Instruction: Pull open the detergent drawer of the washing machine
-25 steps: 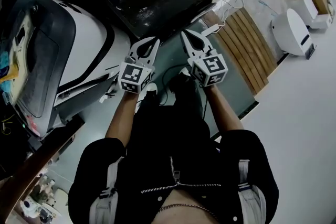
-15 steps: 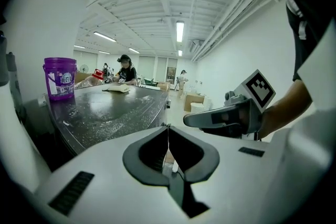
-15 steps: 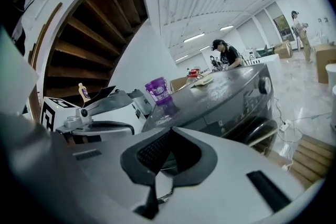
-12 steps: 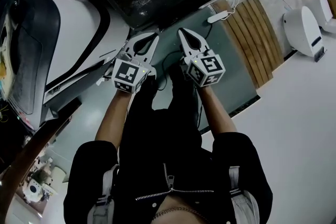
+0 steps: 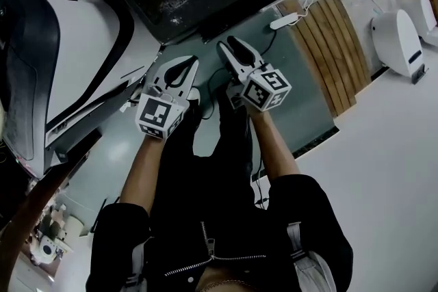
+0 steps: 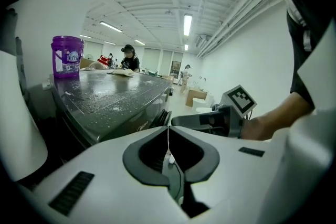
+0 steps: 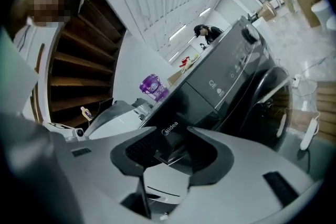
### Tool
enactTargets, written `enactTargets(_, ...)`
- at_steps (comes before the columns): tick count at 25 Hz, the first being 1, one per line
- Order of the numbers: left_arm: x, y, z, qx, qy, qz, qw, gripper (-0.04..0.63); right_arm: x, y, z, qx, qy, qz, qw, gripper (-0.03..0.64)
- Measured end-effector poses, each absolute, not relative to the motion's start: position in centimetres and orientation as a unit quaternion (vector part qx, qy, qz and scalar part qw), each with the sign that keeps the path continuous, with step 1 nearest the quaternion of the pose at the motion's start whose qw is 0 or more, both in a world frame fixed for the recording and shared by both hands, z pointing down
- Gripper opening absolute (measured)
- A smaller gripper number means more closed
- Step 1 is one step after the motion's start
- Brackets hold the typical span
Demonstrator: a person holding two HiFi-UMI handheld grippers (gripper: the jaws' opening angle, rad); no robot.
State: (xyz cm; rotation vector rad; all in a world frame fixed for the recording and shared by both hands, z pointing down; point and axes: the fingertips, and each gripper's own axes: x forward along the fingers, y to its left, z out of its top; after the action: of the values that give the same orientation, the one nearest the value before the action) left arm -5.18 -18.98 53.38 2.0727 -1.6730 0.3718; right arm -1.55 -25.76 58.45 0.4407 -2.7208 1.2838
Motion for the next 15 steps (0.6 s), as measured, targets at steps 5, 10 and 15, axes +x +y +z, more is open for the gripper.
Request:
enactTargets(5,-5.1,-18.1,54.2,0.745,-0.61,0.13,0.236,0.021,-3.3,-26.1,58.6,0.064,-0.861,0.503,-0.037,0.298)
enactTargets(10,-5.5,-16.8,54.5,0.74,-0.614,0.127,0.243,0.021,-3.9,-27.5,58.1,-0.018,-0.812,0.57,-0.125,0.305)
enactTargets(15,-6.3,-15.0,54.9,0.73,-0.622,0.129,0.25,0.021,-4.7,-29.2,60.6,0.006,-0.795,0.591,-0.138,0.315)
